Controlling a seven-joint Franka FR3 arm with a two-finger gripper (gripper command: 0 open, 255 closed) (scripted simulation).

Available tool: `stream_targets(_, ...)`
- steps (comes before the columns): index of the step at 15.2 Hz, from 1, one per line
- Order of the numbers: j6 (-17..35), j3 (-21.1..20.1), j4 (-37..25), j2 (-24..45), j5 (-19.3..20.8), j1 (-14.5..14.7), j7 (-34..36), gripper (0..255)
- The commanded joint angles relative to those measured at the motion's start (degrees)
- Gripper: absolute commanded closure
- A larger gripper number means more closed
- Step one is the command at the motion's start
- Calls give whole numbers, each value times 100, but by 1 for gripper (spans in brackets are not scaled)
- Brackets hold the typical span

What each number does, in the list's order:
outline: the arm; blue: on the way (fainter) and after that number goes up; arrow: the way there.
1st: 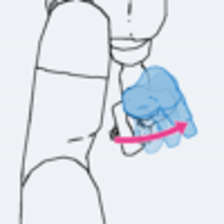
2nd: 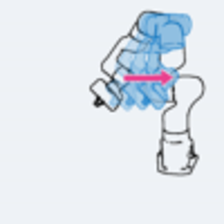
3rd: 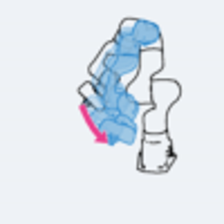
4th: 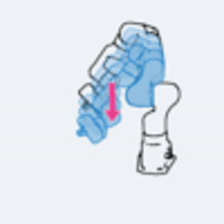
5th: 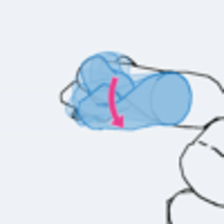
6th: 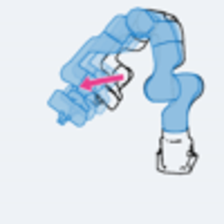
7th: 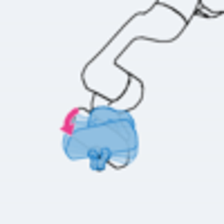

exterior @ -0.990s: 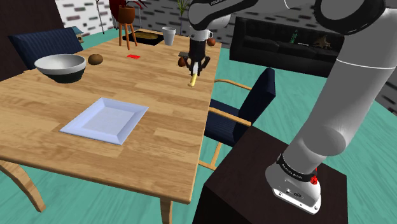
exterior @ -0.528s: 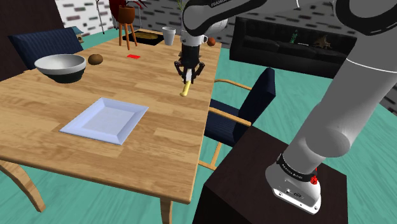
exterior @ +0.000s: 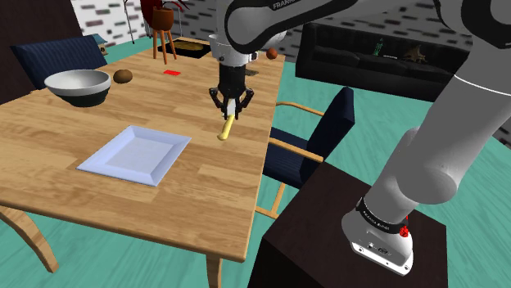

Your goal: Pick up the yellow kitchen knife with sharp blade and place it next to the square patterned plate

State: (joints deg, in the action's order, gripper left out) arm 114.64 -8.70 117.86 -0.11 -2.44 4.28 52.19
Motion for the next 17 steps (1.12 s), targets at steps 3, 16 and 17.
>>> stream_targets(3, 56, -289, 62, -26, -39, 286, 565, 255)
stream_targets(16, 952, -322, 563, 372, 30, 324, 639, 255)
stream_targets(17, 1025, -322, 597, 413, 38, 325, 643, 255)
